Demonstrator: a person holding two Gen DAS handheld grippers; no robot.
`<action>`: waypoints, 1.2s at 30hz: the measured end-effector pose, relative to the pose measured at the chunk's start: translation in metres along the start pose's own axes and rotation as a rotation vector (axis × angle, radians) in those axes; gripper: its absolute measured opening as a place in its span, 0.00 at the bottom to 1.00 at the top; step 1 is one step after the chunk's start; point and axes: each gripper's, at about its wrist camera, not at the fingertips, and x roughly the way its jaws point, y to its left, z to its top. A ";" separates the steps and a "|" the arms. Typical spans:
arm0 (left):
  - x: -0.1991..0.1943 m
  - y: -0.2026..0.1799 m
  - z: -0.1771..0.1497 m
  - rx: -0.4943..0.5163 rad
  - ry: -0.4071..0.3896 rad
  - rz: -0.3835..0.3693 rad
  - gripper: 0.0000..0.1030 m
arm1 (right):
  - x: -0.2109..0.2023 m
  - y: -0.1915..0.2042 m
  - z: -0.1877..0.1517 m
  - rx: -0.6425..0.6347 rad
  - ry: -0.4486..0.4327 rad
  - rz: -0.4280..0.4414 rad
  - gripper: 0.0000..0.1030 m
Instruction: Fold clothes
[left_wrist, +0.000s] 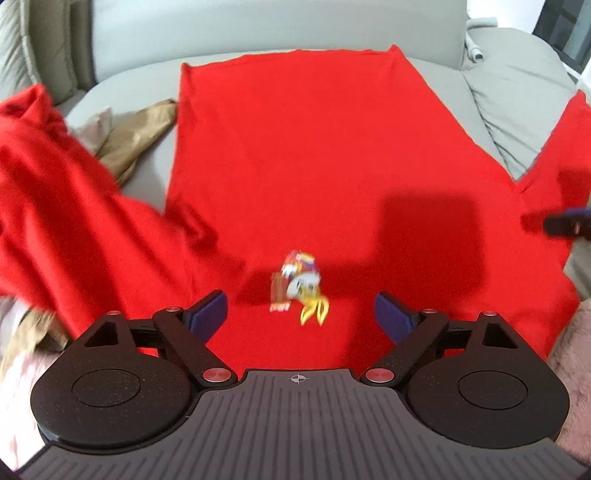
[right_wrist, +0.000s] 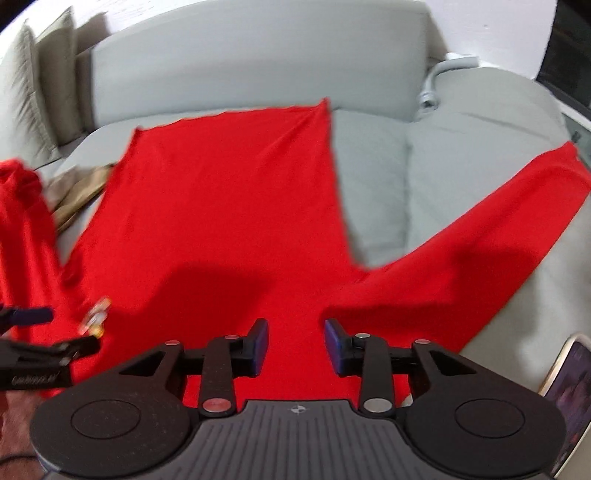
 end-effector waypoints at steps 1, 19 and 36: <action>-0.003 0.000 -0.003 0.001 0.000 0.003 0.88 | -0.001 0.002 -0.003 0.002 0.003 0.001 0.36; -0.007 -0.004 -0.026 0.009 0.067 0.028 0.87 | -0.014 0.056 -0.043 -0.091 0.087 0.070 0.48; 0.018 0.001 -0.039 -0.031 0.166 0.000 0.97 | 0.017 0.060 -0.059 -0.156 0.134 0.057 0.55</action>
